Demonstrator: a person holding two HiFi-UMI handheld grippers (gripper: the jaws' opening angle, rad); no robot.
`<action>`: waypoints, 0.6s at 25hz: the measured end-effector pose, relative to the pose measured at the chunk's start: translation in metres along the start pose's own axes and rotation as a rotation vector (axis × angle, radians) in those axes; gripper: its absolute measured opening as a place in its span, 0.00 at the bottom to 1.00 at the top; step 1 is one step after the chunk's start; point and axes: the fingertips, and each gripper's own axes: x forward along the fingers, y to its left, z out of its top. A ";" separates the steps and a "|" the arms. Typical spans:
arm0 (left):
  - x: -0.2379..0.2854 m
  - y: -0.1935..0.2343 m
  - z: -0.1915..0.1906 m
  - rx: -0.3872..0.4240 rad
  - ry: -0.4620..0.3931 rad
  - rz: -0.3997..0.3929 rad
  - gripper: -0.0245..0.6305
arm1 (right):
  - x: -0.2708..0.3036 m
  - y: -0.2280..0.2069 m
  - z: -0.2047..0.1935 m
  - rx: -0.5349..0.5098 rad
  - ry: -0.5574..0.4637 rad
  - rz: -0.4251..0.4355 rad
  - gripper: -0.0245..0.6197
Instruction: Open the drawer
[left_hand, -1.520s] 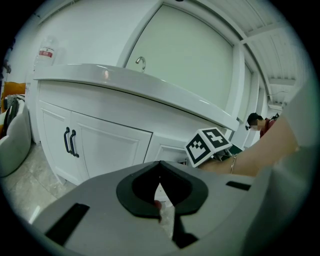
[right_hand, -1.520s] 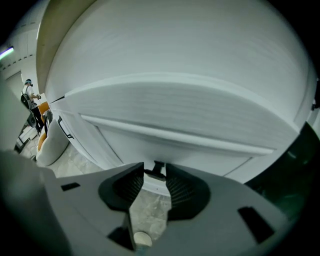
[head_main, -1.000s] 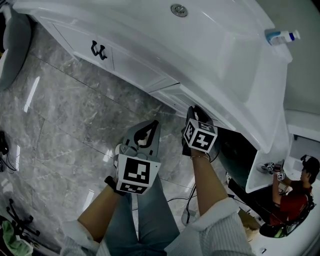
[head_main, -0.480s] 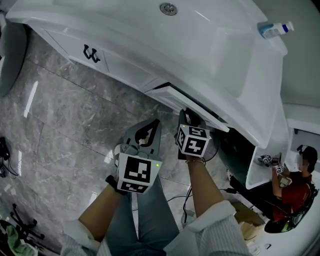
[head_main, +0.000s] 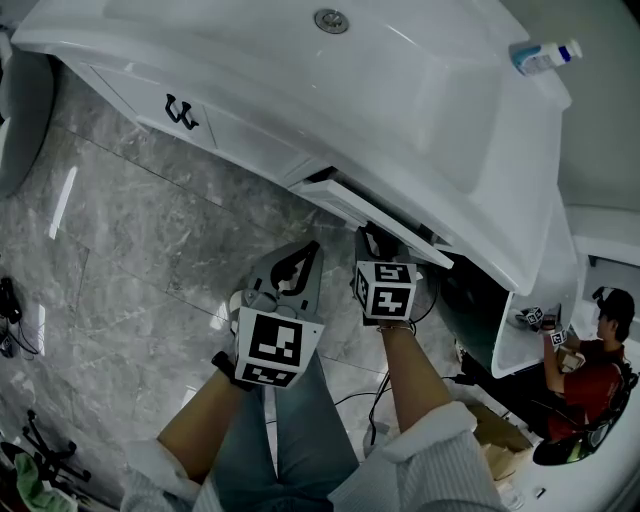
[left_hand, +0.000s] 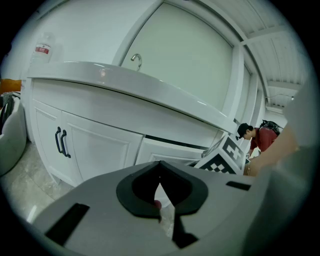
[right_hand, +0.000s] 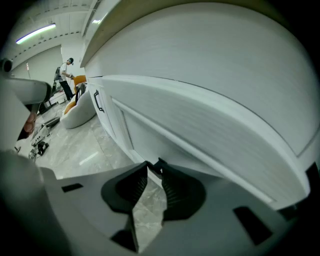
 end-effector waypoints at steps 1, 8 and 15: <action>0.000 0.000 0.001 0.001 -0.001 0.001 0.06 | -0.002 0.002 0.000 -0.038 0.002 0.002 0.17; 0.001 -0.007 0.003 0.004 -0.007 -0.003 0.06 | -0.007 0.005 -0.003 -0.215 -0.003 0.051 0.12; -0.001 -0.013 0.002 0.014 -0.006 -0.012 0.06 | -0.017 0.018 -0.015 -0.263 -0.030 0.059 0.10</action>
